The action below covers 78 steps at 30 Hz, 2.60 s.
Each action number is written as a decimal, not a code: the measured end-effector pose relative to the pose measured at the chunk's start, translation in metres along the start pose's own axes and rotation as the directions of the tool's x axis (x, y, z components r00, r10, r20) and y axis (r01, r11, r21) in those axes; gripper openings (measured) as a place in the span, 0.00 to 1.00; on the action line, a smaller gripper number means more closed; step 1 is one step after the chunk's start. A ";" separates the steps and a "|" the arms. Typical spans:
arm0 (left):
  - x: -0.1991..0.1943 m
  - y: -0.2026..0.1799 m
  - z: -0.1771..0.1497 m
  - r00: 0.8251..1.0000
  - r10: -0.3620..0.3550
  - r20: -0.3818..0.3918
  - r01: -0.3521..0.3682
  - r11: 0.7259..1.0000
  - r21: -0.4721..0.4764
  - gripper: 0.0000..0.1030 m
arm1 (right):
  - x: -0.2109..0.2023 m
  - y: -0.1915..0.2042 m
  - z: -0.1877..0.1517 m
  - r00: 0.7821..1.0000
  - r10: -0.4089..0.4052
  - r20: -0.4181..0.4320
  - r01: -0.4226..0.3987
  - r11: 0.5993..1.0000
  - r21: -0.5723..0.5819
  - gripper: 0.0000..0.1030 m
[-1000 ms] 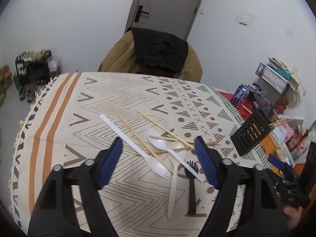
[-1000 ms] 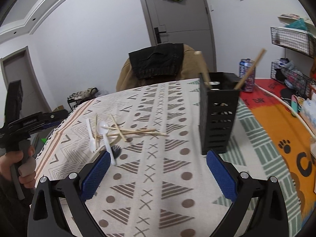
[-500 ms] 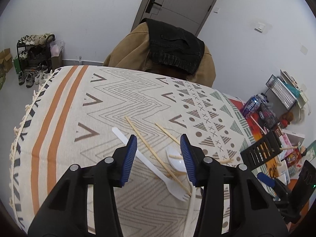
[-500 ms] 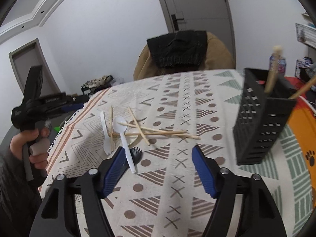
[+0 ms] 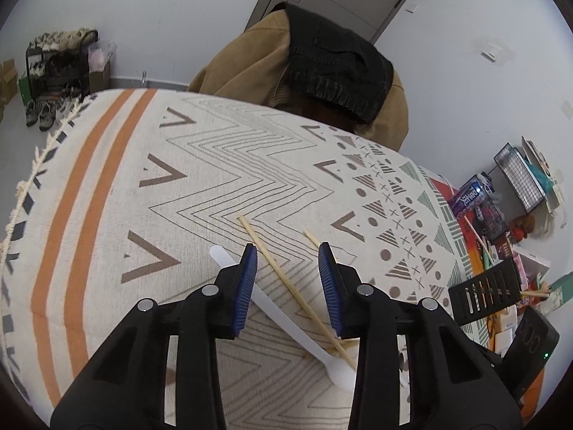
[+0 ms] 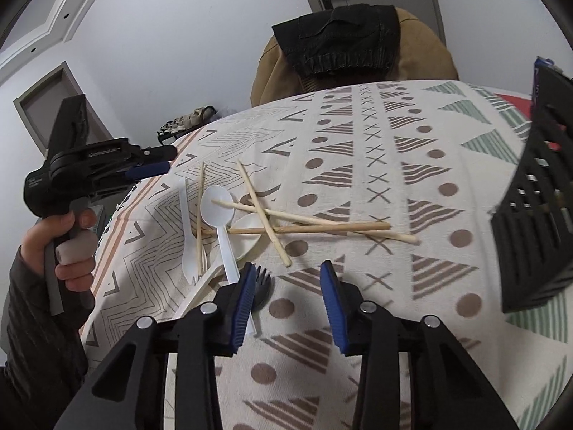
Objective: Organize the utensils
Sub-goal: 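Close the left tool on a chopstick while the right tool grasps another chopstick, then lift both held chopsticks and carry them toward the black holder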
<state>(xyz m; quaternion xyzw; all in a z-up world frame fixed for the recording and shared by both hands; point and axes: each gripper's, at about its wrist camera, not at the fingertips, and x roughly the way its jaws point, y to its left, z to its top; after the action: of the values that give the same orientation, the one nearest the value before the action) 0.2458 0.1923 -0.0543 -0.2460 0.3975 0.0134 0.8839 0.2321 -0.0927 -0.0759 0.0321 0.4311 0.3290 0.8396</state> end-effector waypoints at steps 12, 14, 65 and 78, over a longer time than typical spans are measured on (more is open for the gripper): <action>0.040 0.017 0.020 0.998 0.032 -0.048 -0.034 0.999 -0.040 0.34 | 0.013 -0.001 0.005 0.997 0.082 0.005 -0.082 0.997 -0.004 0.07; 0.047 0.023 0.023 0.998 0.042 -0.054 -0.045 0.998 -0.054 0.34 | 0.009 -0.001 0.006 0.996 0.087 0.022 -0.087 0.996 -0.006 0.07; -0.131 -0.186 -0.006 0.927 -0.166 0.337 0.047 0.941 0.336 0.05 | -0.210 -0.021 0.008 0.906 -0.010 0.422 0.009 1.000 0.004 0.05; -0.144 -0.240 -0.008 0.883 -0.294 0.367 0.138 0.908 0.396 0.05 | -0.305 -0.027 0.016 0.842 -0.105 0.530 0.120 0.993 0.005 0.05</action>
<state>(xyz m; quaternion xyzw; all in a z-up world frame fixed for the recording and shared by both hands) 0.1944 0.0023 0.1449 -0.1151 0.1641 -0.1072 0.9738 0.1321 -0.2870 0.1393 0.0842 0.1797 0.2637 0.9440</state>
